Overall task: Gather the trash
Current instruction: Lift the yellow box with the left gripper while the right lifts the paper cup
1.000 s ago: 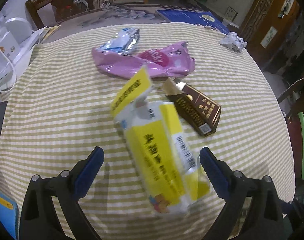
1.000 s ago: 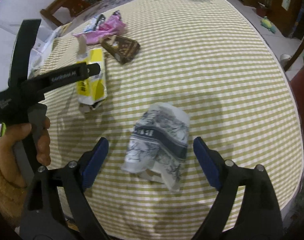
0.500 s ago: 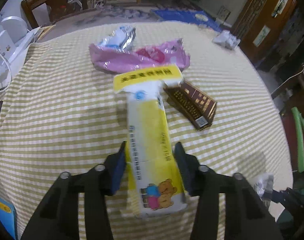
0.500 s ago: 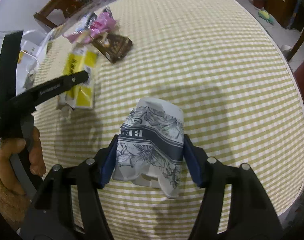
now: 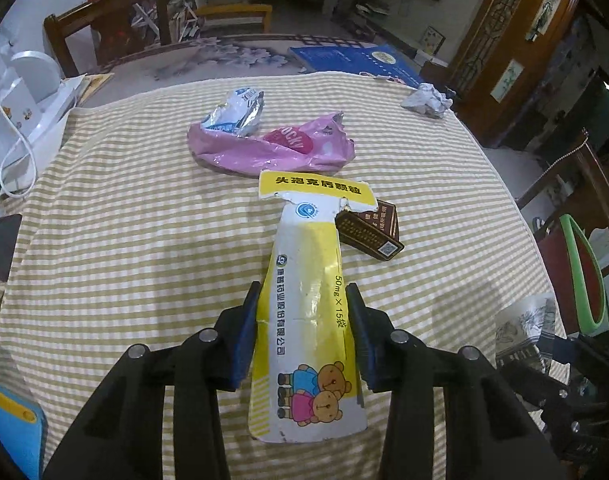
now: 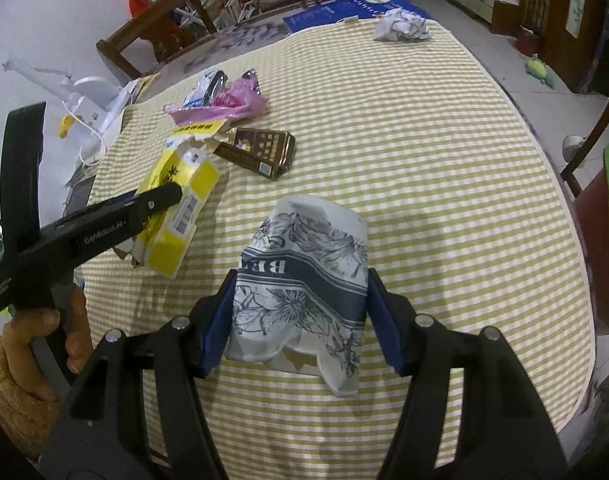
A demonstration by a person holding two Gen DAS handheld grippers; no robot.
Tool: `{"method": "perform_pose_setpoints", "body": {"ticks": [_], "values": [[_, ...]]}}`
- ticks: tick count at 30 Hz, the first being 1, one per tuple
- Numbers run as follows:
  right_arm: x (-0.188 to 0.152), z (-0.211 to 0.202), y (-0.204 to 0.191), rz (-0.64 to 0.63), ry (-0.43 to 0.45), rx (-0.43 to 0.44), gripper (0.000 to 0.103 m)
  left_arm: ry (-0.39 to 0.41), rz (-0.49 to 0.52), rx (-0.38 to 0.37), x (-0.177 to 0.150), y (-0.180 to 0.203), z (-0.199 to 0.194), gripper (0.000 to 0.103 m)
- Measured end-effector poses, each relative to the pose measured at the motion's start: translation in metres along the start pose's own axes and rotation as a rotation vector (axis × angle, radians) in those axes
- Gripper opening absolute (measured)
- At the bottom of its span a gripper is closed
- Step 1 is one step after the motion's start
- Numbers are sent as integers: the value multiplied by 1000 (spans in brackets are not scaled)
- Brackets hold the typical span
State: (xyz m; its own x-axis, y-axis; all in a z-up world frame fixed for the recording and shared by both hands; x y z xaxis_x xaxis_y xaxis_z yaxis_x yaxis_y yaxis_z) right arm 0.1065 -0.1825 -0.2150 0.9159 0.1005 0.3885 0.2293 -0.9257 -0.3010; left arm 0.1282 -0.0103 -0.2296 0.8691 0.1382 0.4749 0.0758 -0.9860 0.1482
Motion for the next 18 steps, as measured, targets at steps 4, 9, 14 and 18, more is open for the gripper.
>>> {"method": "perform_pose_setpoints", "body": {"ticks": [4,9,14,18], "values": [[3,-12,4,5,37,-7,60,25,10,-3,5,9,-11,38],[14,-35,9,-9,112,-23,60,76,33,-13,16,26,-28,38],[24,-57,18,-25,172,-30,60,125,50,-12,29,46,-44,38],[32,-69,32,-25,206,-34,60,169,66,-1,40,64,-55,38]]}}
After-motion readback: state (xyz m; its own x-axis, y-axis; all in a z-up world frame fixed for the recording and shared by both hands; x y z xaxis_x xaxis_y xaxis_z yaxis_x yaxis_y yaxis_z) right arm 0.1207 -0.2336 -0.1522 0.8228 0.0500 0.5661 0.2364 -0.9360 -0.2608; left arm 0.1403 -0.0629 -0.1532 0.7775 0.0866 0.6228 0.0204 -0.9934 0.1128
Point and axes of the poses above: each gripper's, at about its wrist camera, not at the fingertips, and z roughly the way its jaws point, y to its right, x to its top, the point moved 9 cm from there along z, roughly the way its jaws point, and after that the axes turned 3 degrees about z, right-handed, at the moved point
